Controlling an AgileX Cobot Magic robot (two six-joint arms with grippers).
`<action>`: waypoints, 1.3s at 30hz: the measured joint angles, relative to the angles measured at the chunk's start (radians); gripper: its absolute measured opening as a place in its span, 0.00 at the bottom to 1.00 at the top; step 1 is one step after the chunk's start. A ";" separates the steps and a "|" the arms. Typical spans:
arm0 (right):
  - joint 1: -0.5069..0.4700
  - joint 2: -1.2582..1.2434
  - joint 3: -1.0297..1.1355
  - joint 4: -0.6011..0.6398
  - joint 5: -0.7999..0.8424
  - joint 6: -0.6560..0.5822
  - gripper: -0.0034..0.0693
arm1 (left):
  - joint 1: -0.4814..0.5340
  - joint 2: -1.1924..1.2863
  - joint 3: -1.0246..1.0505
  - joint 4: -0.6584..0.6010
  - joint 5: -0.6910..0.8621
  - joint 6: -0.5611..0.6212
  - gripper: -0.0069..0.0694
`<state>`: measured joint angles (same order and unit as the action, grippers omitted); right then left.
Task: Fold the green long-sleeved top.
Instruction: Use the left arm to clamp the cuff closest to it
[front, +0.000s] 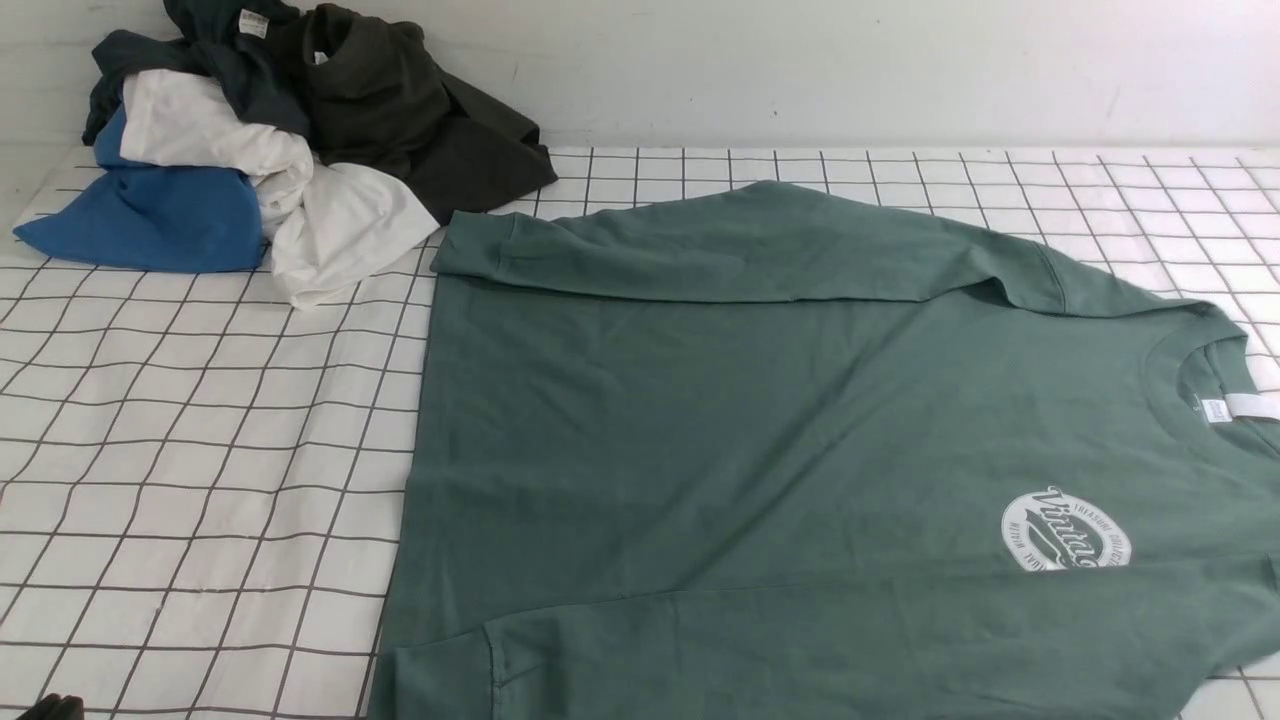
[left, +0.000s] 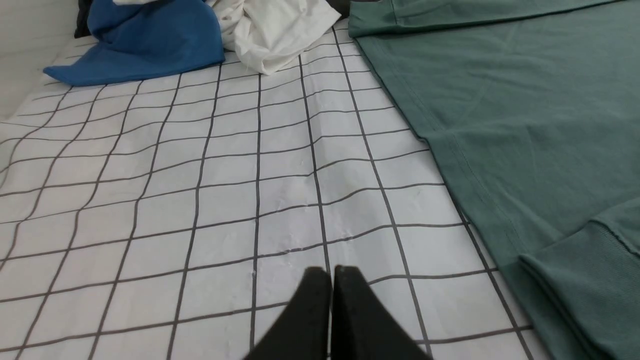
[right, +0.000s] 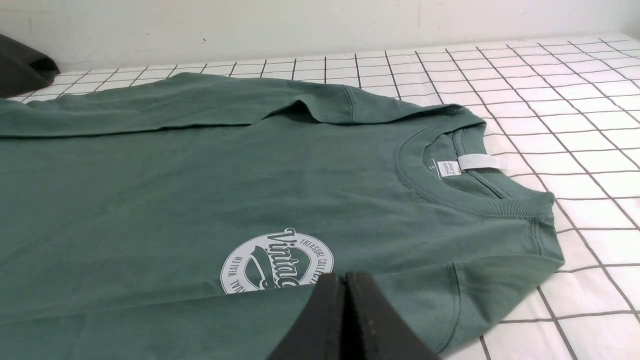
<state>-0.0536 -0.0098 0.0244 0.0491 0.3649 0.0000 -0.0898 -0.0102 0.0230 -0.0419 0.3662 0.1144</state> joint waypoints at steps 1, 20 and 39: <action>0.000 0.000 0.000 0.000 0.000 0.000 0.04 | 0.000 0.000 0.000 0.000 0.000 0.000 0.08; 0.000 0.000 0.003 -0.104 -0.074 0.000 0.04 | 0.000 0.000 0.004 0.001 -0.083 0.006 0.08; 0.000 0.000 -0.032 -0.170 -1.016 0.122 0.04 | 0.000 0.016 -0.061 -0.026 -0.977 -0.264 0.08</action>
<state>-0.0536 -0.0098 -0.0073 -0.1213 -0.6507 0.1222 -0.0898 0.0056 -0.0378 -0.0680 -0.6103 -0.1498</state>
